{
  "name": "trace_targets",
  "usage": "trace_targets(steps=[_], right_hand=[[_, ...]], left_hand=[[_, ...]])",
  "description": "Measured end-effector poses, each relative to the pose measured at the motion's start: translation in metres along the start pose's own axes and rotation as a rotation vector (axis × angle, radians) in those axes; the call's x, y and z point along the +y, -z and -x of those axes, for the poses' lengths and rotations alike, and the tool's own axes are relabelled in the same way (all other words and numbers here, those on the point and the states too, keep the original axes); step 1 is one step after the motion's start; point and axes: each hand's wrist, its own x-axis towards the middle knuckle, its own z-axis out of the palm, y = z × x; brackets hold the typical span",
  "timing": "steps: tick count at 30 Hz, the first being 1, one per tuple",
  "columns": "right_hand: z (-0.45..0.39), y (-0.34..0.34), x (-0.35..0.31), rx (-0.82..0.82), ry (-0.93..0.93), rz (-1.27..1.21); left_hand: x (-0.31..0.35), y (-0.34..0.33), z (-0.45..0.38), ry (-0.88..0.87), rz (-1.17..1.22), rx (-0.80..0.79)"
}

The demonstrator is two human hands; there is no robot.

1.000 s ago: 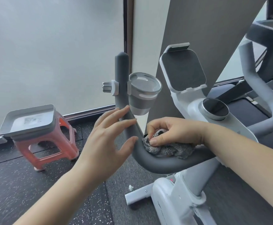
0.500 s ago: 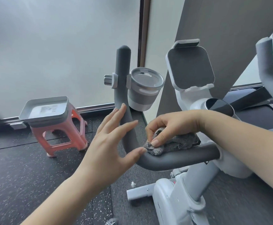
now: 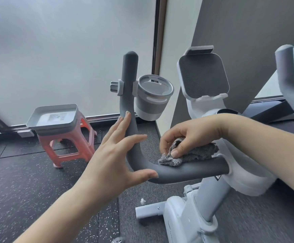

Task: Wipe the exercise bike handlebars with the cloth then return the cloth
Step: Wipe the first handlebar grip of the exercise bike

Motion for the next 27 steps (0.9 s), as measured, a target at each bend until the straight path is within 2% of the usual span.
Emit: trace_targets(steps=[7,15,27], right_hand=[[0.014,0.003,0.002,0.000,-0.035,0.075],[0.023,0.009,-0.009,0.022,-0.155,0.343],[0.044,-0.007,-0.007,0.207,-0.302,0.427]], left_hand=[[-0.003,-0.003,-0.001,0.014,-0.034,0.013],[-0.003,-0.006,-0.001,-0.002,-0.021,0.021],[-0.003,-0.010,0.000,0.000,-0.011,0.080]])
